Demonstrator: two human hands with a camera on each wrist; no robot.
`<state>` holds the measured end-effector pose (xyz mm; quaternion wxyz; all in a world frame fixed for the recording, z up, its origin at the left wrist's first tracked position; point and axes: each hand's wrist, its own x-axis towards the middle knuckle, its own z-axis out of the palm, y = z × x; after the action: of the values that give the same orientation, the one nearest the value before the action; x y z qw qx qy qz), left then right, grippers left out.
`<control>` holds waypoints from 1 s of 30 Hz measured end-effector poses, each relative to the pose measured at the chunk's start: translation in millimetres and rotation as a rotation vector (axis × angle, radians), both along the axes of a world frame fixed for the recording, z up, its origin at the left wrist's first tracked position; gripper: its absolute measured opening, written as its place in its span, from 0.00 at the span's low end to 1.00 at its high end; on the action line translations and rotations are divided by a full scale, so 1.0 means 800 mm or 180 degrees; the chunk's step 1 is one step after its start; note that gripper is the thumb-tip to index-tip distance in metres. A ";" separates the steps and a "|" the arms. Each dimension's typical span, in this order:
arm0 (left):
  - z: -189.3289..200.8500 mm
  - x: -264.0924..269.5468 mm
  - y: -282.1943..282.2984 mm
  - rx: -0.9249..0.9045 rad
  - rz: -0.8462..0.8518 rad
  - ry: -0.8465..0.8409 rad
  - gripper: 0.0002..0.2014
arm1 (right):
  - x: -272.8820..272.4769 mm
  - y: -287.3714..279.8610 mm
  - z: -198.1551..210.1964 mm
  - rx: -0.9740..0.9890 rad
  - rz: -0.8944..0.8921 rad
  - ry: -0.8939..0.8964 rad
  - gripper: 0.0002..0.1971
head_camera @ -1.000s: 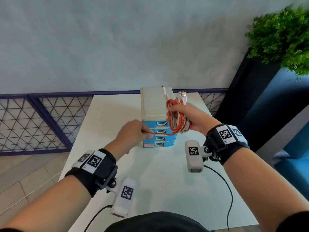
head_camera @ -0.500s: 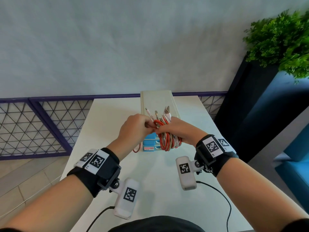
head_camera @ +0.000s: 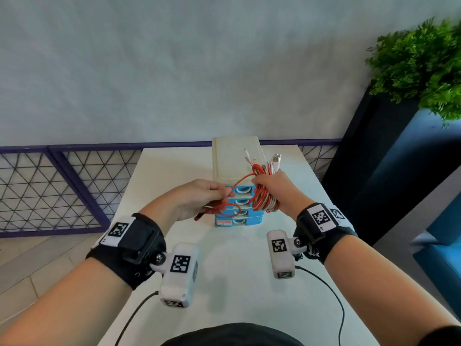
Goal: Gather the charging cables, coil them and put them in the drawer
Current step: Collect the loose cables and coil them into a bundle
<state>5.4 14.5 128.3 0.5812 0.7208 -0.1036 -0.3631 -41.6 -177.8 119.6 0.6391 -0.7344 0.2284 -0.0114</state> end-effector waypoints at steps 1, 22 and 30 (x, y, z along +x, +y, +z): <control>0.000 -0.002 -0.004 -0.0097 0.0154 -0.0125 0.07 | 0.001 0.004 -0.001 0.0131 0.0040 -0.0038 0.04; 0.007 -0.021 -0.022 0.0074 -0.0320 -0.0833 0.15 | 0.020 0.026 -0.002 0.0119 -0.0248 -0.0484 0.06; -0.017 -0.020 0.020 0.0658 -0.1854 -0.0005 0.14 | 0.022 -0.012 0.009 0.0920 -0.0418 -0.0538 0.03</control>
<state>-10.8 30.5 114.7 0.3762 0.7164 -0.2688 -0.5225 -23.9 -187.0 126.9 0.7527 -0.6149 0.2205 -0.0818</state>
